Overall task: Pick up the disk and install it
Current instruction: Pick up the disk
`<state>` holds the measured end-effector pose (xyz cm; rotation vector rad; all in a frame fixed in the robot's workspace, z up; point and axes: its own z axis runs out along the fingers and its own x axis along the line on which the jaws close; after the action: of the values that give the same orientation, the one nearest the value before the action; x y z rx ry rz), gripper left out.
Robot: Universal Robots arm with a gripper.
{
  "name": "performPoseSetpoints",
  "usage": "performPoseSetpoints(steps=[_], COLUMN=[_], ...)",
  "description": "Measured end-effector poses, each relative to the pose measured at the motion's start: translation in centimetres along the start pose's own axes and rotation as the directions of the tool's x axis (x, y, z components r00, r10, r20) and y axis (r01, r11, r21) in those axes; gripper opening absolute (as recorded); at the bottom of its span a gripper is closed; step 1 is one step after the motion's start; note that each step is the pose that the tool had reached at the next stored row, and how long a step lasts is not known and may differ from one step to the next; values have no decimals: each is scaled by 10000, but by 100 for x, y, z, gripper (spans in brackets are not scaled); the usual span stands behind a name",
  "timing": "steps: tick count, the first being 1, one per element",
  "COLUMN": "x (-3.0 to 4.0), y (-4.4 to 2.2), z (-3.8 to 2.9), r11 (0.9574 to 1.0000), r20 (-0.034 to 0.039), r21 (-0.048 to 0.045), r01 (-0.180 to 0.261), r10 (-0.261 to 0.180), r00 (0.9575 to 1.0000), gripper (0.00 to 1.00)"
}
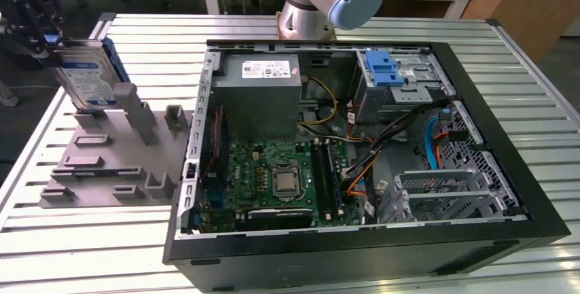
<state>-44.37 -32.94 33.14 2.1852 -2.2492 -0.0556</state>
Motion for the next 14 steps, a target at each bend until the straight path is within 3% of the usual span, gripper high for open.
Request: performPoseSetpoints(steps=[14], x=[-12], y=[1], z=[-36], r11=[10000], r20=[0], r21=[1], r01=[0], r10=[0], r00=[10000], gripper=[36])
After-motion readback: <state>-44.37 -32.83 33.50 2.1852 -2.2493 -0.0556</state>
